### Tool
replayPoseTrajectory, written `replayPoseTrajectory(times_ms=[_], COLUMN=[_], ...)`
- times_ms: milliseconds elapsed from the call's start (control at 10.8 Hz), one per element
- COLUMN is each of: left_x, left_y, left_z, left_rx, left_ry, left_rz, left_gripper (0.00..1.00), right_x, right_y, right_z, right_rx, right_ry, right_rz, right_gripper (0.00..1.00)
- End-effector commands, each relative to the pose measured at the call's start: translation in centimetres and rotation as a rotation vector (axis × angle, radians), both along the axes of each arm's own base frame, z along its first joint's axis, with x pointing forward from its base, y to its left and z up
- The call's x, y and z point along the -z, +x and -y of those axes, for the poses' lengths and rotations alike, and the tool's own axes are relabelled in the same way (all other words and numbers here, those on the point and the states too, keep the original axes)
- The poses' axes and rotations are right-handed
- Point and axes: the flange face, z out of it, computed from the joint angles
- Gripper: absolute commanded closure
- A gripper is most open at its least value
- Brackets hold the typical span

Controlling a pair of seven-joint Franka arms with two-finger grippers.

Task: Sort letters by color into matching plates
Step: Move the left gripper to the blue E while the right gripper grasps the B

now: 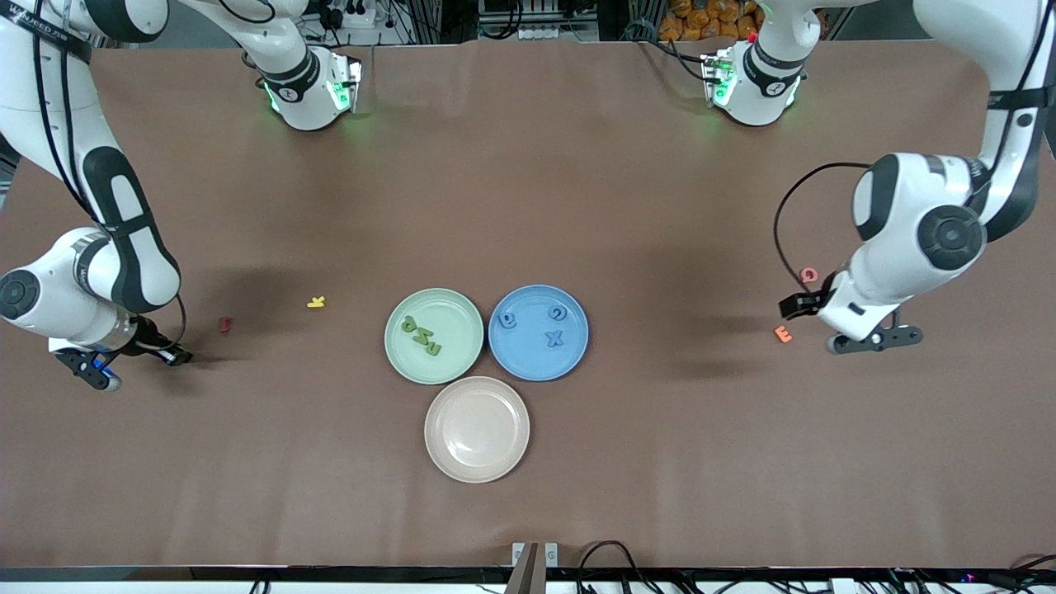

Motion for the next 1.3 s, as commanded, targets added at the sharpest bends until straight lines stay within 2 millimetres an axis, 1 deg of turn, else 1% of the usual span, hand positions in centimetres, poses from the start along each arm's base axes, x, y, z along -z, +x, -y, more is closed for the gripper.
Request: replayPoseTrajectory(times_ms=[0, 93, 185, 278, 371, 464, 556, 742, 927, 1113, 1206], left_x=[0.2, 0.8, 1.7, 2.8, 3.9, 5.0, 5.9, 6.9, 8.1, 9.3, 9.9], left_y=[-2.8, -3.3, -4.0, -4.8, -5.4, -6.1, -6.6, -7.0, -6.9, -6.8, -6.7], left_z=[-3.7, -4.6, -4.7, -4.6, -4.6, -4.6, -5.1, -7.2, -8.6, -9.2, -9.3], left_rx=[0.114, 0.124, 0.144, 0.159, 0.164, 0.181, 0.201, 0.252, 0.307, 0.320, 0.318], left_ry=[-0.009, -0.010, -0.011, -0.013, -0.016, -0.019, -0.023, -0.029, -0.039, -0.045, -0.048], left_rz=[-0.014, -0.003, 0.014, 0.031, 0.041, 0.041, 0.040, 0.028, 0.027, 0.023, 0.030], left_gripper=[0.00, 0.00, 0.00, 0.00, 0.00, 0.00, 0.00, 0.00, 0.00, 0.00, 0.00], right_x=[0.5, 0.2, -0.1, -0.3, -0.6, -1.1, -1.8, -2.4, -3.2, -4.7, -5.4], right_y=[-0.4, -0.2, 0.1, 0.7, 1.4, 2.3, 3.3, 4.1, 4.8, 5.3, 5.4], right_z=[-0.1, -0.5, -1.5, -3.7, -5.7, -7.2, -8.8, -12.4, -16.5, -20.8, -22.5], right_rx=[-0.004, -0.026, -0.090, -0.171, -0.294, -0.433, -0.498, -0.567, -0.606, -0.654, -0.669], right_ry=[0.001, 0.005, 0.016, 0.030, 0.016, -0.032, -0.052, -0.032, 0.005, 0.022, 0.023], right_rz=[-0.002, 0.000, 0.001, 0.006, 0.005, 0.001, 0.012, 0.035, 0.029, -0.017, -0.023], right_gripper=[0.79, 0.82, 0.83, 0.83, 0.83, 0.81, 0.81, 0.82, 0.82, 0.82, 0.82])
